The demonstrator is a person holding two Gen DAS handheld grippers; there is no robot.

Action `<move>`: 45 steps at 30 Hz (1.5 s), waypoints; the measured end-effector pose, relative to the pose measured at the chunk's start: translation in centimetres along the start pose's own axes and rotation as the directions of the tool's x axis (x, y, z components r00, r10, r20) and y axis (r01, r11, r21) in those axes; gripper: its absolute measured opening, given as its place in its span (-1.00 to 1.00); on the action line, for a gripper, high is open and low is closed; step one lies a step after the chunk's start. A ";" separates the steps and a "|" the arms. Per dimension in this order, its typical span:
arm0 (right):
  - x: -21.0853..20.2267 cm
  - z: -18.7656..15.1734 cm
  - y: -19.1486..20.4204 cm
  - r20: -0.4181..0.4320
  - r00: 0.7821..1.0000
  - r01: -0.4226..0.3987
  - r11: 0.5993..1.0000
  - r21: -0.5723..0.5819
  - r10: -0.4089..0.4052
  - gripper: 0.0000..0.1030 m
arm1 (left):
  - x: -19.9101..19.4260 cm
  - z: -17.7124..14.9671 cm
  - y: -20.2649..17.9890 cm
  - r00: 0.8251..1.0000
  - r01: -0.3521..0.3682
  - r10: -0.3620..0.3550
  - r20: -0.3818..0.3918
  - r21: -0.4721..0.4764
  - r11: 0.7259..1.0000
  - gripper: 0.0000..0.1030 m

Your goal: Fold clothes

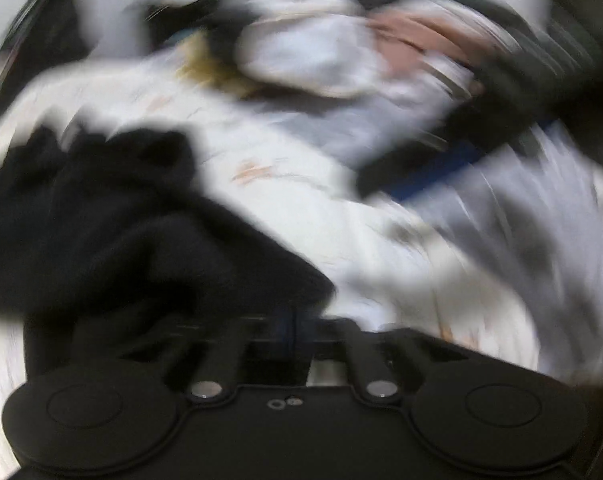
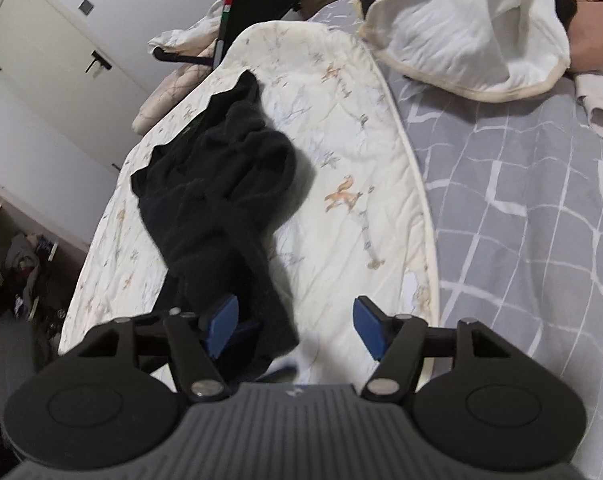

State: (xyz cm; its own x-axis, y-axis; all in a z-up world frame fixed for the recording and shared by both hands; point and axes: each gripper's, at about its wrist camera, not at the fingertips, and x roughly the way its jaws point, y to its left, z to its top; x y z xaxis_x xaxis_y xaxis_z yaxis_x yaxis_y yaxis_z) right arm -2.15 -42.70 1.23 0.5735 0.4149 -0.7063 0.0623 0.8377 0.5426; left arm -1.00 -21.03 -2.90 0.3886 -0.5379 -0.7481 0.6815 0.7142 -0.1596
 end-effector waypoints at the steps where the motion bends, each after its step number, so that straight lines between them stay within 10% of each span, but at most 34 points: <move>1: 0.0 0.2 0.1 0.000 1.000 -0.003 1.000 -0.002 0.003 0.32 | -0.3 0.2 0.7 1.000 -0.005 0.005 0.009 -0.030 1.000 -1.00; 8: -0.6 1.0 0.0 0.039 0.999 -0.013 1.000 -0.012 0.014 0.36 | -6.1 0.8 3.4 0.972 -0.089 0.101 0.213 -0.062 0.994 -1.00; 15: 1.5 2.1 2.5 0.001 0.999 -0.046 0.995 -0.091 0.047 0.38 | -20.5 1.4 8.4 0.818 -0.212 0.316 0.480 -0.260 0.942 -1.00; 21: 5.9 3.4 6.8 -0.047 0.995 -0.090 0.979 -0.181 0.082 0.38 | -28.7 -4.8 14.8 0.719 -0.420 0.602 0.348 -0.472 0.775 -1.00; 25: 9.1 3.7 8.4 -0.099 0.993 -0.079 0.977 -0.199 0.060 0.38 | -28.6 -8.4 17.0 0.740 -0.467 0.637 0.214 -0.519 0.716 -1.00; 30: 13.4 3.0 8.3 -0.220 0.976 -0.022 0.995 -0.096 0.000 0.39 | -25.9 -11.7 19.4 0.844 -0.426 0.536 0.033 -0.565 0.706 -1.00; 37: 14.2 2.8 5.2 -0.210 0.963 -0.129 0.973 0.193 0.169 0.45 | -26.6 -11.1 20.3 0.890 -0.279 0.436 0.133 -0.597 0.752 -0.53; 42: 12.9 1.5 6.7 -0.213 0.964 -0.156 0.987 0.042 0.161 0.32 | -25.2 -11.0 20.0 0.905 -0.266 0.409 0.120 -0.589 0.763 -0.44; 45: 13.5 0.5 10.0 -0.213 0.977 -0.014 0.976 -0.218 -0.033 0.51 | -24.3 -11.0 18.9 0.919 -0.243 0.373 0.126 -0.565 0.788 -0.40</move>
State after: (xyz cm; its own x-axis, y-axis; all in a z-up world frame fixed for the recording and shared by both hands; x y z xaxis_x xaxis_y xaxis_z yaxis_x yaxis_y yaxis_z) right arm 6.60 -28.87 -2.65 0.3841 0.4528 -0.8046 -0.1255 0.8890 0.4403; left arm -4.37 10.49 5.21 0.6894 -0.2841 -0.6664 0.0924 0.9469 -0.3081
